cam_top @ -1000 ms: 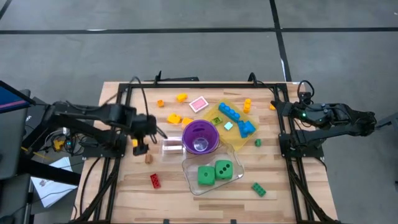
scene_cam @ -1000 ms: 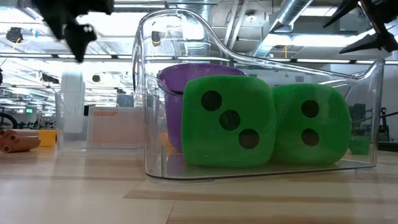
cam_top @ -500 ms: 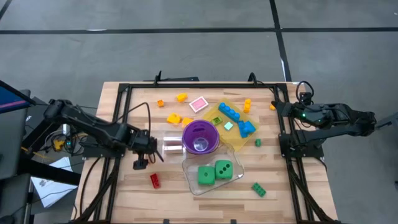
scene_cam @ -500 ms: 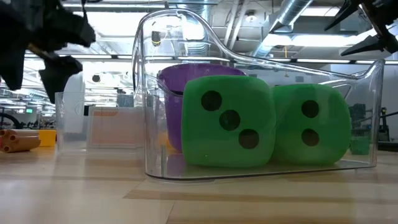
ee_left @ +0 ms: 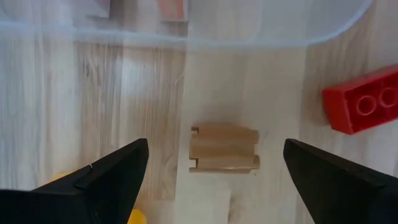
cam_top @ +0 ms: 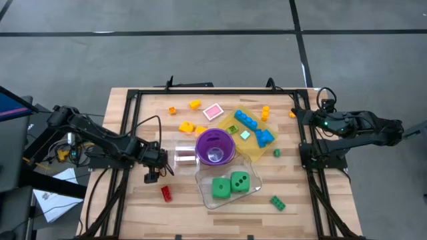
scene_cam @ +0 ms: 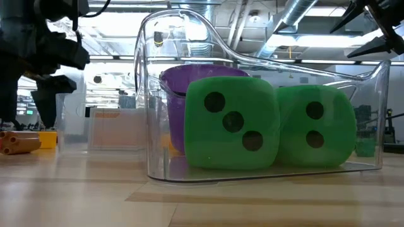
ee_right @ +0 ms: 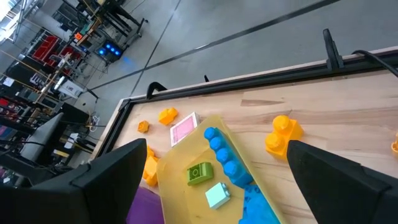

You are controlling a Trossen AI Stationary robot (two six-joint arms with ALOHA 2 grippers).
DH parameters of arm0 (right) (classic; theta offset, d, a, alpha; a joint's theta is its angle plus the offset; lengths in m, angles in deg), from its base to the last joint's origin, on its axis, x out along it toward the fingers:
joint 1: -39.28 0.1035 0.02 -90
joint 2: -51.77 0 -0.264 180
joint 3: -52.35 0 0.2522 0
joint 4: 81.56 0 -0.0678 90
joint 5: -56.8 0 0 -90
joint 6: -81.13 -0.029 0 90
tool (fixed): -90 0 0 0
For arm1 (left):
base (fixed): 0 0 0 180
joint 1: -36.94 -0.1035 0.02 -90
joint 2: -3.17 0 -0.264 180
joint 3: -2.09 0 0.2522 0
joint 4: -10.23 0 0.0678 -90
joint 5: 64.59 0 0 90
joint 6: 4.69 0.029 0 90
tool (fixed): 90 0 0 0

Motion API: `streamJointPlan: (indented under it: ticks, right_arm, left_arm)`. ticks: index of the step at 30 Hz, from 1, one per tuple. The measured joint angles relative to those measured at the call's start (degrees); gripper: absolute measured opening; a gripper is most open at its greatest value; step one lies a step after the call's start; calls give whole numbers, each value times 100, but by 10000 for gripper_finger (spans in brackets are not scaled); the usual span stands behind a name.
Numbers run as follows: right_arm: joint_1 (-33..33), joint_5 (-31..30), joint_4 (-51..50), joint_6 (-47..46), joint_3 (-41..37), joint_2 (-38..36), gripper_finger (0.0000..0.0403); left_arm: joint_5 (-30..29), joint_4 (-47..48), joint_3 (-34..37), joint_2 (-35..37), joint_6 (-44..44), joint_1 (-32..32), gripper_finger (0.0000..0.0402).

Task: Pick & Place Toys
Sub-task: Put the small brown game piece into the yellow bin

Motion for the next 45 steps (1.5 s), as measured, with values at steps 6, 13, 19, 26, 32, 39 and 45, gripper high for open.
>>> streamJointPlan:
  ticks: [6, 13, 19, 26, 32, 39, 45]
  right_arm:
    - [2, -19, 0, 4, -2, 1, 379]
    - [2, -128, 2, 2, -2, 1, 379]
    - [2, -149, 2, 3, -2, 0, 379]
    - [2, -149, 2, 4, -1, 0, 379]
    - [2, -151, 2, 17, -2, 0, 379]
    - [2, -151, 2, 17, -2, 0, 379]
    - [2, -151, 2, 24, -2, 0, 379]
  left_arm:
    - [12, -246, 216, -70, -4, 0, 367]
    - [19, -380, 311, -444, 2, 0, 361]
    - [20, -395, 310, -706, 5, 0, 344]
    - [23, -456, 309, -761, 2, 0, 317]
    - [41, -587, 309, -761, 8, 0, 285]
    - [364, -569, 309, -761, 1, -1, 213]
    - [687, -577, 298, -750, -506, -4, 189]
